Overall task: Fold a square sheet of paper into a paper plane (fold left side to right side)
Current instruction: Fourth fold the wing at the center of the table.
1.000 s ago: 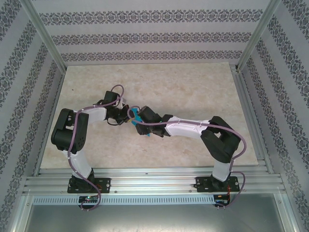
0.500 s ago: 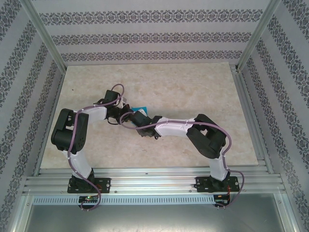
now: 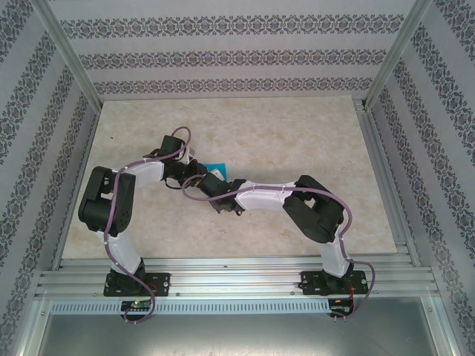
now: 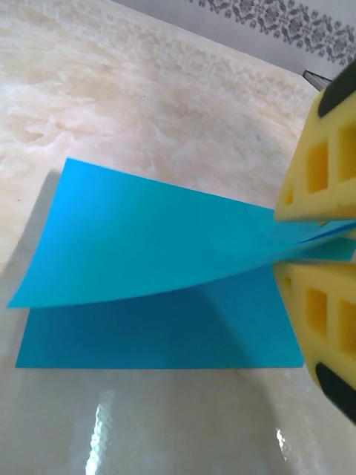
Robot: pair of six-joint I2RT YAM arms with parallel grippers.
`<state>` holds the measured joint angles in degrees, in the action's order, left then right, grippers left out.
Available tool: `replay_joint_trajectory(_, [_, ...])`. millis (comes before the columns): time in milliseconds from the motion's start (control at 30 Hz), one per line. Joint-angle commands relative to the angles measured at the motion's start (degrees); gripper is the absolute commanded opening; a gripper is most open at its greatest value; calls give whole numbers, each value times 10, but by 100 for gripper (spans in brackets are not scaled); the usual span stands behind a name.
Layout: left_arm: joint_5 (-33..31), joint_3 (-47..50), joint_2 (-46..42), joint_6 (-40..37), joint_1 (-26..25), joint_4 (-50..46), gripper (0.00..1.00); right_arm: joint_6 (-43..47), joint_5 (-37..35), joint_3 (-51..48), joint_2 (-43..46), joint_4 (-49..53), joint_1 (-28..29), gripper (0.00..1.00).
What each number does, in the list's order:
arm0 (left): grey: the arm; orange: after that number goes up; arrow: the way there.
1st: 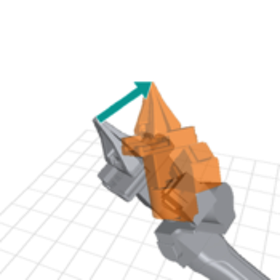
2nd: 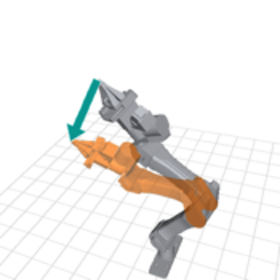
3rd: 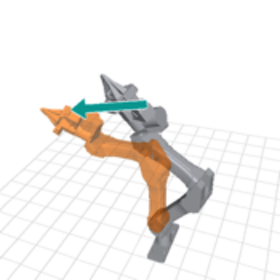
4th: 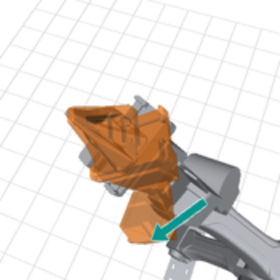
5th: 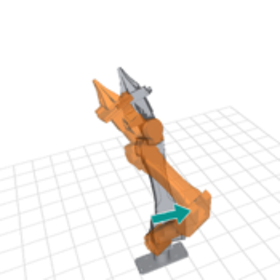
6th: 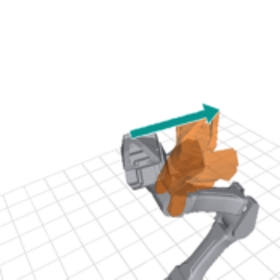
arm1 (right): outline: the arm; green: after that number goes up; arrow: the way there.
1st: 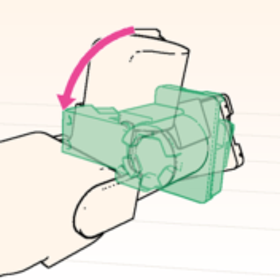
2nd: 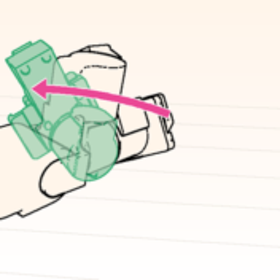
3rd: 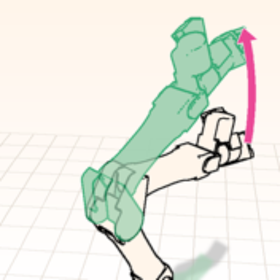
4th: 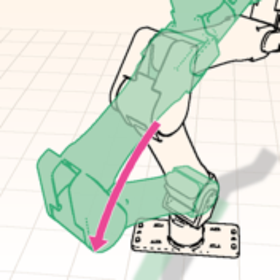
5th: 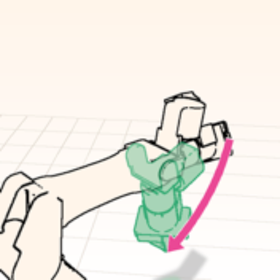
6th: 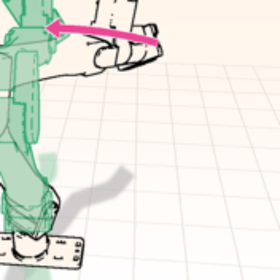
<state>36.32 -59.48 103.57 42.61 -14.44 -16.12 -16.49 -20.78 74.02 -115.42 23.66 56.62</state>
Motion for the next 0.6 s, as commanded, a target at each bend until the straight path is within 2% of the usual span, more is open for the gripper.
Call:
replay_joint_trajectory(0, [-17, -26, -52, -32, -3, -47, 34, -5, 7, 2, 18, 12, 3, 8])
replay_joint_trajectory(67, [-21, -28, -77, -40, 2, -62, 45, -10, 15, -10, 34, 8, 3, 8])
replay_joint_trajectory(267, [-34, -4, -149, -47, 20, -84, 54, -28, 42, -60, 74, -10, 10, 8])
replay_joint_trajectory(500, [-63, 68, -208, -26, 22, -69, 54, -37, 49, -96, 75, -26, 21, 8])
replay_joint_trajectory(567, [-64, 101, -218, -14, 22, -49, 48, -42, 45, -104, 75, -27, 23, 9])
